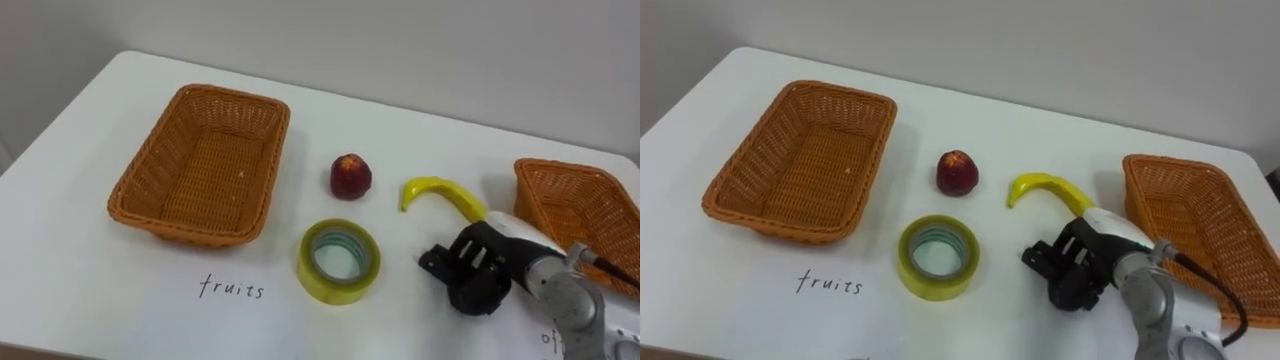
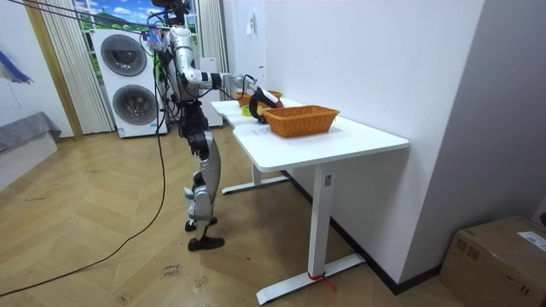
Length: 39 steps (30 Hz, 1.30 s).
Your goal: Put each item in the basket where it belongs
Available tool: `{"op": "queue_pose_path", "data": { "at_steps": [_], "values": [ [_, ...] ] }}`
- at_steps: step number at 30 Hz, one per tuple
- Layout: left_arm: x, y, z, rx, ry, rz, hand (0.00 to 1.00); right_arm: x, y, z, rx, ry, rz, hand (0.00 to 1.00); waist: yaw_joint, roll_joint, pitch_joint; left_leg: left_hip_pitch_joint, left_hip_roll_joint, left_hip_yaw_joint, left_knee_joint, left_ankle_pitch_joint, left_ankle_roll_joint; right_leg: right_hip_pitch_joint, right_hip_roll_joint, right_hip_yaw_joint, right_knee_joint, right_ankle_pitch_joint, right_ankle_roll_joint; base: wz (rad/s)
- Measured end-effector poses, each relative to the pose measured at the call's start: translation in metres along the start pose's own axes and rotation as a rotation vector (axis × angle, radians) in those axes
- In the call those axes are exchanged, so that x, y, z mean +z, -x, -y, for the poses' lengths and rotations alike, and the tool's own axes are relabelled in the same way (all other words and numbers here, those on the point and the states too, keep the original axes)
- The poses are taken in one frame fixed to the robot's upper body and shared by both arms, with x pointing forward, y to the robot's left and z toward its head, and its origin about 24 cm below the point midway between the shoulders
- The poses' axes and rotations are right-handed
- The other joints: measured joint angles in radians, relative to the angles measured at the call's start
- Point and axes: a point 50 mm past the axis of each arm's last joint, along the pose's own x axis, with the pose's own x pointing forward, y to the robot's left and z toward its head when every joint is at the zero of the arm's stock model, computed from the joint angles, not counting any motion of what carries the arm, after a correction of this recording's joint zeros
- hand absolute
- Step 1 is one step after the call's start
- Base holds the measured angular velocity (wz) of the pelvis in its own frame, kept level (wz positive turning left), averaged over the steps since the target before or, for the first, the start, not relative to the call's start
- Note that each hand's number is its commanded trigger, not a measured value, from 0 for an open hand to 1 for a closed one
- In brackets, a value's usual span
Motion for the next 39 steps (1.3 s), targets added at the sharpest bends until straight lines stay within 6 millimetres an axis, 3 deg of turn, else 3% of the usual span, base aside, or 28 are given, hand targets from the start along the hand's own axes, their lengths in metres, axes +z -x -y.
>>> {"op": "queue_pose_path", "data": {
  "at_steps": [3, 5, 9, 16, 25, 39],
  "values": [
    [-0.01, 0.002, 0.006, -0.014, 0.023, -0.019, 0.0, 0.009, 0.005, 0.007, -0.025, -0.013, 0.077, 1.0, -0.027, 0.021, 0.0077, 0.001, -0.001, 0.0, -0.003, 0.001, 0.001, -0.001, 0.0, 0.009, 0.0, 0.0, 0.0, 0.0],
    [-0.014, 0.002, 0.008, -0.026, 0.039, -0.026, 0.0, 0.011, 0.007, 0.011, -0.047, -0.045, 0.114, 1.0, -0.037, 0.026, 0.0087, 0.002, -0.001, 0.0, -0.005, 0.001, 0.001, -0.001, 0.001, 0.017, 0.0, 0.0, 0.0, 0.0],
    [-0.019, 0.003, 0.005, -0.022, 0.075, -0.019, 0.0, 0.01, 0.014, 0.026, -0.126, -0.177, 0.221, 1.0, -0.04, 0.023, 0.0074, 0.006, 0.001, 0.009, 0.001, 0.002, 0.001, 0.0, -0.002, 0.018, 0.0, 0.0, 0.0, -0.01],
    [-0.03, 0.003, 0.003, -0.028, 0.106, -0.044, 0.0, 0.007, 0.027, 0.049, -0.301, -0.212, 0.274, 1.0, -0.053, 0.017, 0.0059, 0.01, 0.0, 0.009, -0.005, 0.001, 0.001, 0.004, -0.001, 0.014, 0.0, 0.0, 0.0, -0.02],
    [-0.035, 0.004, 0.003, -0.034, 0.11, -0.056, 0.0, 0.004, 0.039, 0.065, -0.467, -0.339, 0.342, 1.0, -0.067, 0.02, 0.0053, 0.005, 0.001, 0.008, 0.003, 0.001, 0.001, 0.004, -0.001, 0.011, 0.001, 0.0, 0.0, 0.0],
    [-0.04, 0.006, 0.011, -0.06, 0.131, -0.071, 0.0, -0.004, 0.047, 0.077, -0.645, -0.367, 0.324, 1.0, -0.087, 0.038, 0.0015, 0.005, 0.001, 0.008, 0.001, 0.001, 0.001, 0.003, -0.001, 0.009, 0.001, 0.0, 0.0, 0.0]
  ]
}}
